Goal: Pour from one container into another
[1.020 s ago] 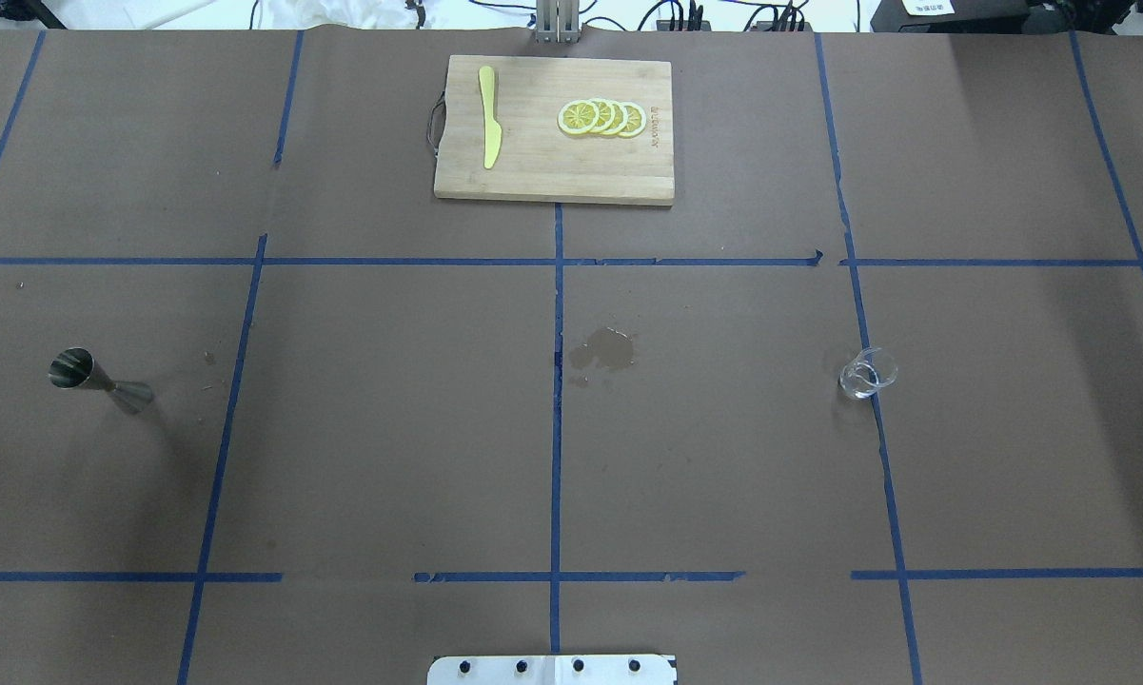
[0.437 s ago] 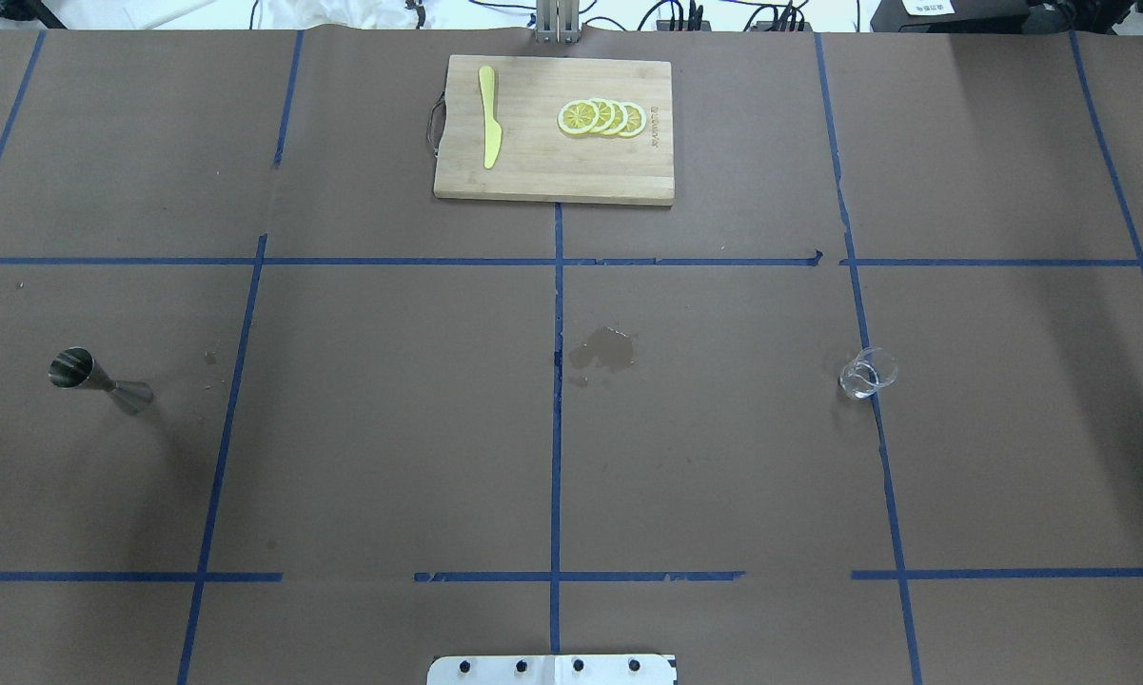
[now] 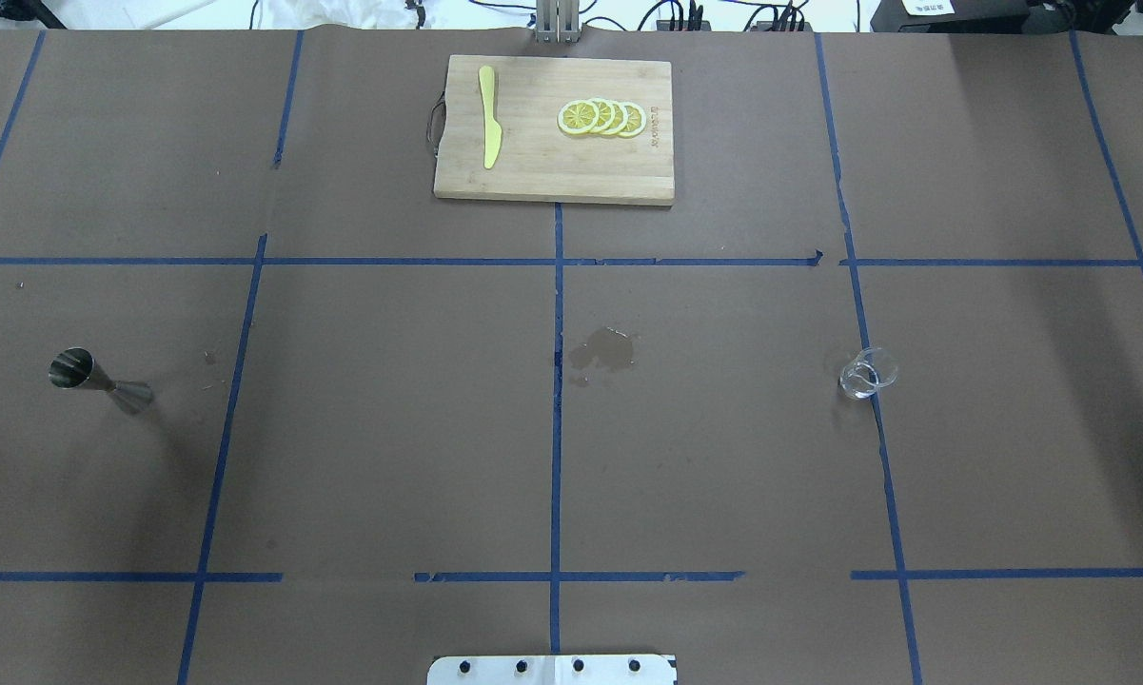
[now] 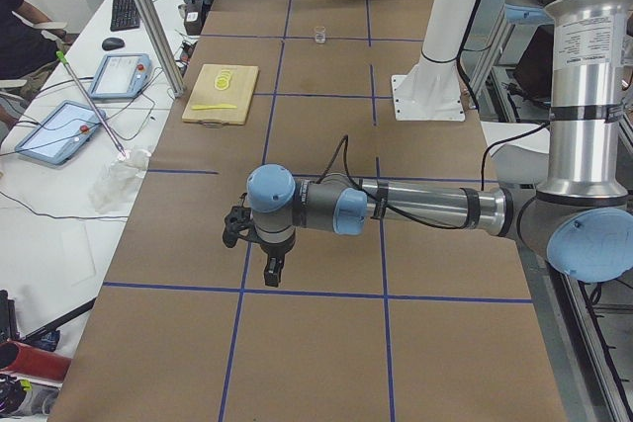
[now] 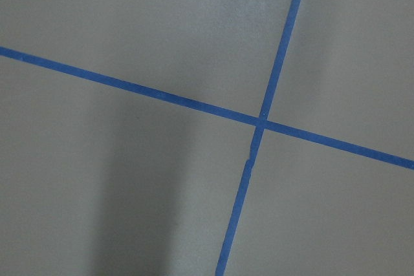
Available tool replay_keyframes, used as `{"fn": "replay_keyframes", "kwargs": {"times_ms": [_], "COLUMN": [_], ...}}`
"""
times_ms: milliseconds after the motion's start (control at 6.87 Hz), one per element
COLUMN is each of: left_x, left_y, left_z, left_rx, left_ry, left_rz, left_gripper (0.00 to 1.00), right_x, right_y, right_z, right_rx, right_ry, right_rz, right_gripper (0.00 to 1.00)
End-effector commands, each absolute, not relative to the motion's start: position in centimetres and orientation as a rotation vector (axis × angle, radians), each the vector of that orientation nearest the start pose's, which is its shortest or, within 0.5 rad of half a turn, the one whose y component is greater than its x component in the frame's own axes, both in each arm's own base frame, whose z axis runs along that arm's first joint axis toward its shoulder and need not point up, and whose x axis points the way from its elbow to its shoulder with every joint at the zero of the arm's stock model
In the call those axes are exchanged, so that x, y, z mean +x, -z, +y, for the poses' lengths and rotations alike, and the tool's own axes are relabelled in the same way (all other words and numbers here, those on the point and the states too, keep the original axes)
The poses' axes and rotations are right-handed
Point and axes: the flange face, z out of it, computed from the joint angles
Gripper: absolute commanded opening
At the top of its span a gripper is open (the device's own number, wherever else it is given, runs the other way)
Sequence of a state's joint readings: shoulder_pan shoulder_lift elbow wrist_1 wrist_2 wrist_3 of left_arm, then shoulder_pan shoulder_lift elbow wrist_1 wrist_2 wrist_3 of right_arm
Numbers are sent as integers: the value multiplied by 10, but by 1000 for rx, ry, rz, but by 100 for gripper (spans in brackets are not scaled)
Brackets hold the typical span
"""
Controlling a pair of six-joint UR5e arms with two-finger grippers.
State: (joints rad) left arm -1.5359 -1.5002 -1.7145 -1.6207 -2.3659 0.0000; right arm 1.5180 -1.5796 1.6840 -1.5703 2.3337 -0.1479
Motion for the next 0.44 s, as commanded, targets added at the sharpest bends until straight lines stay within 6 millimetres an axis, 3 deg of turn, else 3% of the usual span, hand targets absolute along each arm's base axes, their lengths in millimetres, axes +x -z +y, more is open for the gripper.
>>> {"fn": "replay_keyframes", "kwargs": {"times_ms": [0, 291], "left_x": [-47, -46], "left_y": [-612, -597], "left_z": [-468, -472], "left_rx": [109, 134], "left_ry": [-80, -91], "left_rz": [796, 796], "left_gripper": [100, 100], "right_x": [39, 30], "right_y": [-577, -522], "right_z": [-490, -480], "right_rx": [158, 107], "right_ry": [240, 238], "right_rz": [-752, -766], "right_gripper": [100, 100]}}
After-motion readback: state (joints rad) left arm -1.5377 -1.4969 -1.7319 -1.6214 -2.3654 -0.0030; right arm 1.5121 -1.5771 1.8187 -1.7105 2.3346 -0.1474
